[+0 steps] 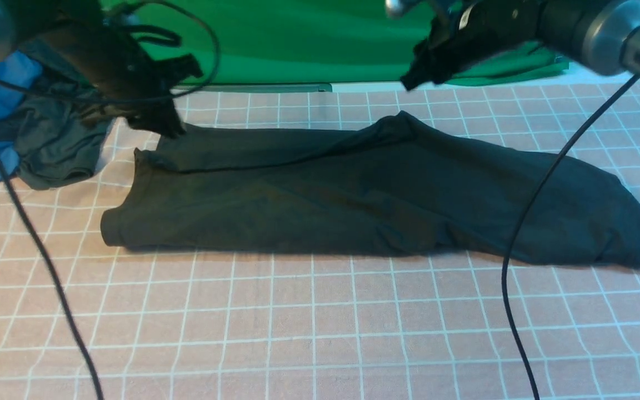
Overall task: Fold a long-sleeved shirt over a pink coffee tablecloth.
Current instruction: 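Fold the black garment in half by bringing its near edge over to the far edge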
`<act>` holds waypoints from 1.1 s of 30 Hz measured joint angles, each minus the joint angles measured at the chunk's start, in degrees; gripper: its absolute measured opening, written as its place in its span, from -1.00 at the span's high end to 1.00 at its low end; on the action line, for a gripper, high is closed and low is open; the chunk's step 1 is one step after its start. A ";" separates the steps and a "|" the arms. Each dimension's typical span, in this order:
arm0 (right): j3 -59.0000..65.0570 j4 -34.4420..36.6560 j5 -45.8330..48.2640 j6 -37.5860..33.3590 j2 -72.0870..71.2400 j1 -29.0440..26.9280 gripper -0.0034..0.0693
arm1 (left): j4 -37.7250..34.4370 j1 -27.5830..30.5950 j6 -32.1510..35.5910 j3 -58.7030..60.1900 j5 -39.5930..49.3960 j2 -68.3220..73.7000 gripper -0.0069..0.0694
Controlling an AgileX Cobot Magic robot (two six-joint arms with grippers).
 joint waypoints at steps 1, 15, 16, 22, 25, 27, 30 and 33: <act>-0.02 -0.04 0.26 0.46 -0.45 0.00 0.53 | 0.15 -0.97 0.24 0.00 0.13 0.68 0.74; -0.02 -0.24 6.96 1.12 -0.53 0.00 0.80 | 3.98 -6.49 0.06 -0.23 -11.65 9.80 0.79; -0.02 -0.24 7.11 1.26 -0.53 0.00 0.80 | 4.35 -6.49 0.06 -0.22 -13.09 9.93 0.79; -0.02 -0.30 9.25 2.31 -0.59 0.06 0.80 | 9.54 -6.49 -1.87 -0.29 -25.68 11.69 0.78; -0.02 -0.35 11.18 2.35 -1.12 0.80 0.79 | 14.74 -6.38 -4.95 -0.68 -34.61 12.39 0.78; -0.02 -0.35 12.19 2.35 -1.69 1.39 0.79 | 15.38 -6.17 -6.45 -2.53 -34.28 12.39 0.78; -0.02 -0.23 14.57 2.35 -2.83 2.38 0.79 | 15.38 -5.64 -7.62 -6.40 -27.95 11.73 0.78; -0.02 1.01 19.11 2.35 -3.43 2.96 0.79 | 15.14 -5.52 -6.80 -9.82 -17.97 9.58 0.78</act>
